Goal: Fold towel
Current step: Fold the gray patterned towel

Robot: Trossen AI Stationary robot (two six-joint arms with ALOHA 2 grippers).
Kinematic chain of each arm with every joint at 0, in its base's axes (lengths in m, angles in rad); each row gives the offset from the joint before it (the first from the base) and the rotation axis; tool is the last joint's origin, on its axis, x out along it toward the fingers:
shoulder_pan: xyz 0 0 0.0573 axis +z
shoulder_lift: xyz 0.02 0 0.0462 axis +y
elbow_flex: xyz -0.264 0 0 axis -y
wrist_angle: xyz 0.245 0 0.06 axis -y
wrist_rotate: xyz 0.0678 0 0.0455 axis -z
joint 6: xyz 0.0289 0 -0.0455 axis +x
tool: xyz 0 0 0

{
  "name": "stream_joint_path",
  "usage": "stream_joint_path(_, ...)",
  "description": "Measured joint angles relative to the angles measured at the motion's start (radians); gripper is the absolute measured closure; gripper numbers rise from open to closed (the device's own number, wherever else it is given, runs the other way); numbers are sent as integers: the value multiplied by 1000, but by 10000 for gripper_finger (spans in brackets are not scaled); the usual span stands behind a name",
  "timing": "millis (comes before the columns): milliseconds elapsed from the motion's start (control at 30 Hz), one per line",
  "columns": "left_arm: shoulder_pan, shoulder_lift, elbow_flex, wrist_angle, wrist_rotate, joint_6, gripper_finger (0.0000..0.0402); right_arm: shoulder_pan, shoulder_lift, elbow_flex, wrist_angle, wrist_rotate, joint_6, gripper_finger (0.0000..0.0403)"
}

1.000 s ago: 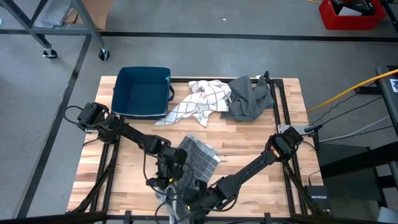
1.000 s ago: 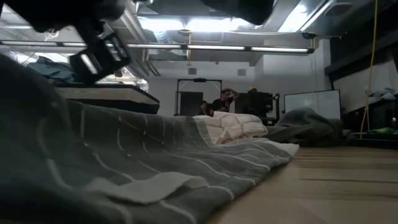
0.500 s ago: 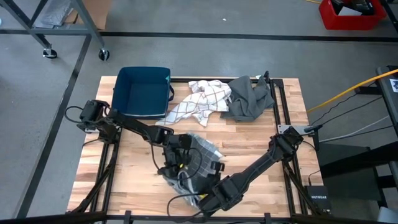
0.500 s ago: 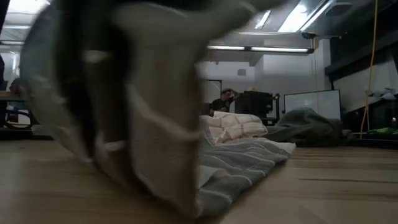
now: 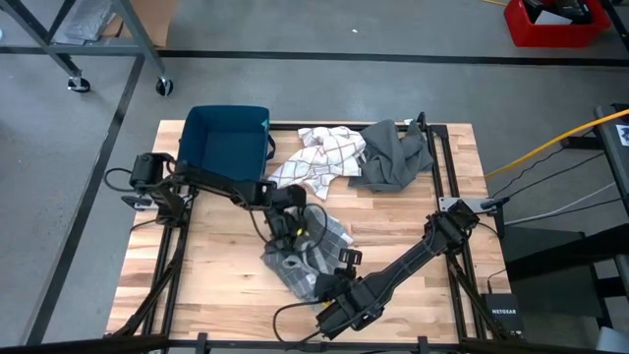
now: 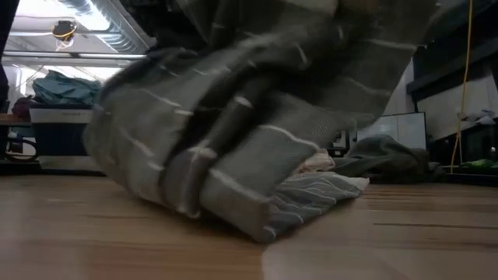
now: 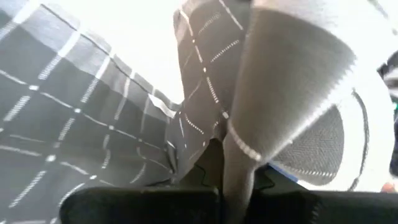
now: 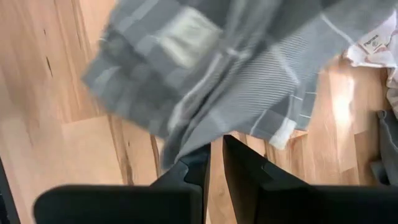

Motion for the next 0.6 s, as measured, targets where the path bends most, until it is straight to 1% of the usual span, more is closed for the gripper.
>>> stream_joint_path(167, 75, 0, 0, -15, -17, 33, 401, 0, 0, 0, -1, 8, 0, 354)
stream_joint_path(233, 103, -1, 0, -43, -43, 68, 401, 0, 0, -4, 1, 37, 0, 354)
stream_joint_path(433, 169, -1, -12, -145, -163, 179, 401, -7, 0, -14, 10, 148, -23, 354)
stream_joint_path(600, 201, -1, -29, -163, -260, 240, 401, -33, 0, -75, 84, 172, -84, 354)
